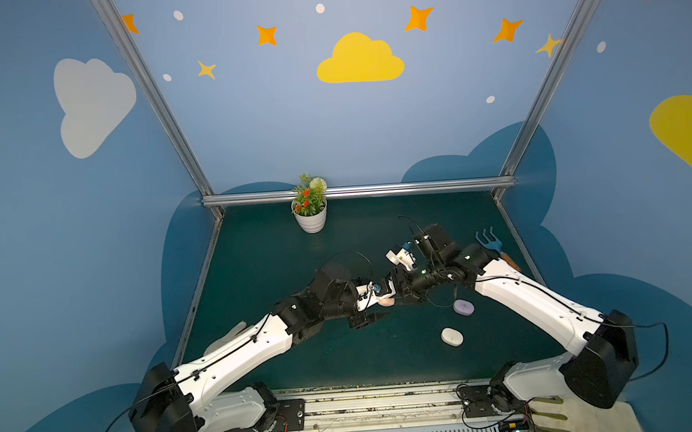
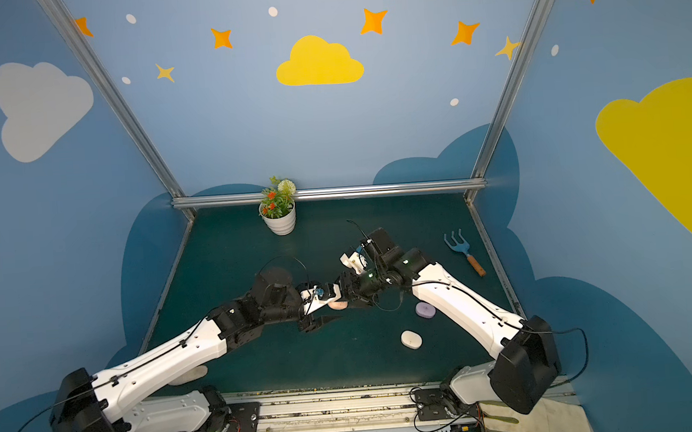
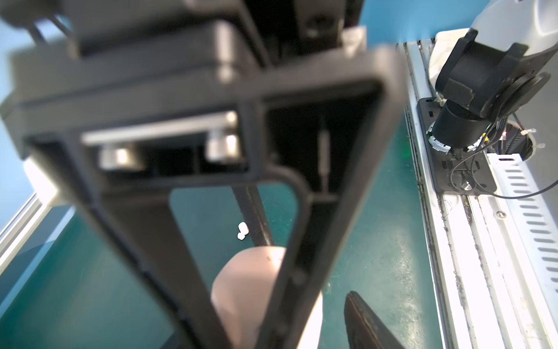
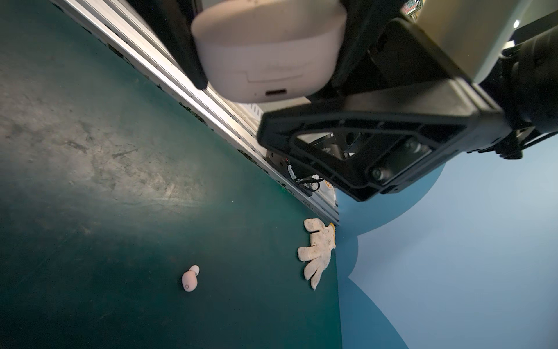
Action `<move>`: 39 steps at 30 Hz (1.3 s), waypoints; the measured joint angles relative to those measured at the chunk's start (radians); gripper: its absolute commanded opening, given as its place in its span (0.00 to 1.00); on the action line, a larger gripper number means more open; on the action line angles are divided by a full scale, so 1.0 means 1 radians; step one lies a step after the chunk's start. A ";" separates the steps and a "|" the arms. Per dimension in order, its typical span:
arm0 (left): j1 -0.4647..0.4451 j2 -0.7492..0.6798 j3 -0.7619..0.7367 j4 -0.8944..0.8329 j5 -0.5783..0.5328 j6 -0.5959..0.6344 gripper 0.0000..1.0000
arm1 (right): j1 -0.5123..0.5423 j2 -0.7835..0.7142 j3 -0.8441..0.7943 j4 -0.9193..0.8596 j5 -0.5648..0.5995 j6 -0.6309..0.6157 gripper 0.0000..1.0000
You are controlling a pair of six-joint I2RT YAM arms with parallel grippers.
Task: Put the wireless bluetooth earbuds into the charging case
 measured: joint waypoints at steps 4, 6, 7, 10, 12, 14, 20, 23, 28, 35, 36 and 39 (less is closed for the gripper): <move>-0.003 0.006 0.000 0.000 0.000 0.001 0.62 | 0.003 0.000 0.011 -0.005 0.013 -0.002 0.35; -0.004 0.009 0.000 0.000 0.001 0.001 0.60 | 0.005 0.001 0.011 -0.008 0.018 -0.004 0.35; -0.005 0.010 0.000 -0.001 0.000 0.001 0.60 | 0.005 0.002 0.011 -0.012 0.019 -0.006 0.35; -0.006 0.010 0.001 -0.001 0.001 0.001 0.60 | 0.007 0.005 0.015 -0.027 0.029 -0.010 0.34; -0.006 0.010 0.003 -0.001 0.001 0.001 0.59 | 0.008 0.010 0.027 -0.039 0.036 -0.013 0.34; -0.007 0.010 0.006 -0.001 0.000 0.001 0.59 | 0.010 0.012 0.034 -0.045 0.042 -0.016 0.34; -0.007 0.010 0.013 -0.001 -0.002 0.002 0.51 | 0.013 0.012 0.044 -0.053 0.046 -0.019 0.33; -0.007 0.011 0.013 -0.001 0.000 0.002 0.50 | 0.014 0.012 0.044 -0.059 0.048 -0.021 0.33; -0.007 0.013 0.013 -0.001 -0.001 0.002 0.47 | 0.014 0.013 0.044 -0.063 0.048 -0.021 0.33; -0.008 0.019 0.013 0.000 -0.004 0.011 0.40 | 0.016 0.013 0.044 -0.075 0.049 -0.017 0.32; -0.008 0.019 0.013 0.000 -0.003 0.013 0.41 | 0.016 0.013 0.045 -0.077 0.049 -0.018 0.32; -0.010 0.021 0.015 0.000 -0.003 0.018 0.45 | 0.017 0.013 0.050 -0.084 0.051 -0.014 0.31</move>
